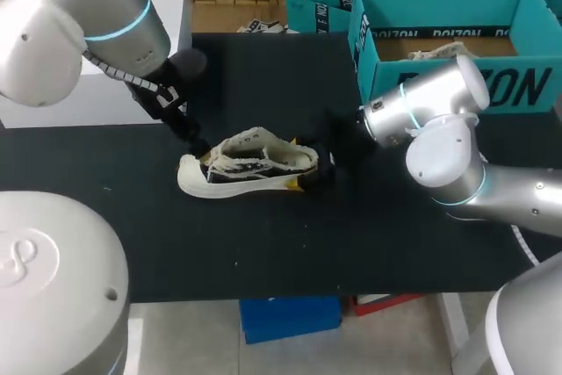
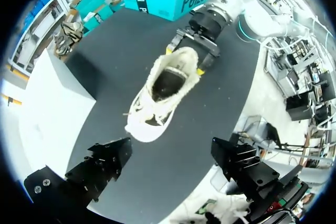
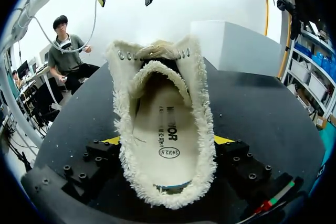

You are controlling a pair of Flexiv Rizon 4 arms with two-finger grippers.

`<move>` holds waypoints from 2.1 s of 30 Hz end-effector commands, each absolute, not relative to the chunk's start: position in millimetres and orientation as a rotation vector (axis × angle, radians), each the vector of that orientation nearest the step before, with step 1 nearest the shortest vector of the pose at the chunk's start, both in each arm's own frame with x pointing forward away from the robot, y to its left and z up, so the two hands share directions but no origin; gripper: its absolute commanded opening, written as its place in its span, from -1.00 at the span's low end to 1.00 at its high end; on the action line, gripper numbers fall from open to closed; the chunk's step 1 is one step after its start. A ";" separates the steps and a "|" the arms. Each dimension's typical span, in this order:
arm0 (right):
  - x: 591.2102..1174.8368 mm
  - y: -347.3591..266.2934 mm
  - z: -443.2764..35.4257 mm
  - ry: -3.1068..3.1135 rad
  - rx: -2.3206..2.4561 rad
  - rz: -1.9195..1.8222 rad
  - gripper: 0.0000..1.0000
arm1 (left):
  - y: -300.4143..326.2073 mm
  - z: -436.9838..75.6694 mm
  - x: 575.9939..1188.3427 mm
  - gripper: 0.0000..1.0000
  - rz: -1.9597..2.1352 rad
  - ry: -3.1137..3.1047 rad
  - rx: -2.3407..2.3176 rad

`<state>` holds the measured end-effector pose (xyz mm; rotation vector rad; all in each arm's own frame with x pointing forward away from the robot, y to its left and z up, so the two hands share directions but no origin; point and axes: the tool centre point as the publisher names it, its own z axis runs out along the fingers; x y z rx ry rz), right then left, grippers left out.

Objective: Take the shoe out of the shoebox, open the shoe tongue, remove and reinsert the insole, then place the shoe into the shoebox

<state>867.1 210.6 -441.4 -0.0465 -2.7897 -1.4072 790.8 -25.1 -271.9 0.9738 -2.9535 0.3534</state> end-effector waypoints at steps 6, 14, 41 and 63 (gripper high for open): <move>870.0 214.0 -445.4 -2.790 -0.048 -1.405 -1.00 | -30.3 -277.6 801.6 1.00 0.372 -2.857 1.244; 870.0 214.0 -445.4 -2.790 -0.048 -1.405 -1.00 | -44.9 -282.3 816.8 1.00 0.297 -2.566 1.805; 870.0 214.0 -445.4 -2.790 -0.048 -1.405 -1.00 | -138.5 -325.8 849.8 1.00 -0.258 -2.500 2.214; 870.0 214.0 -445.4 -2.790 -0.048 -1.405 -1.00 | -128.7 -369.8 848.9 1.00 -0.585 -2.526 2.224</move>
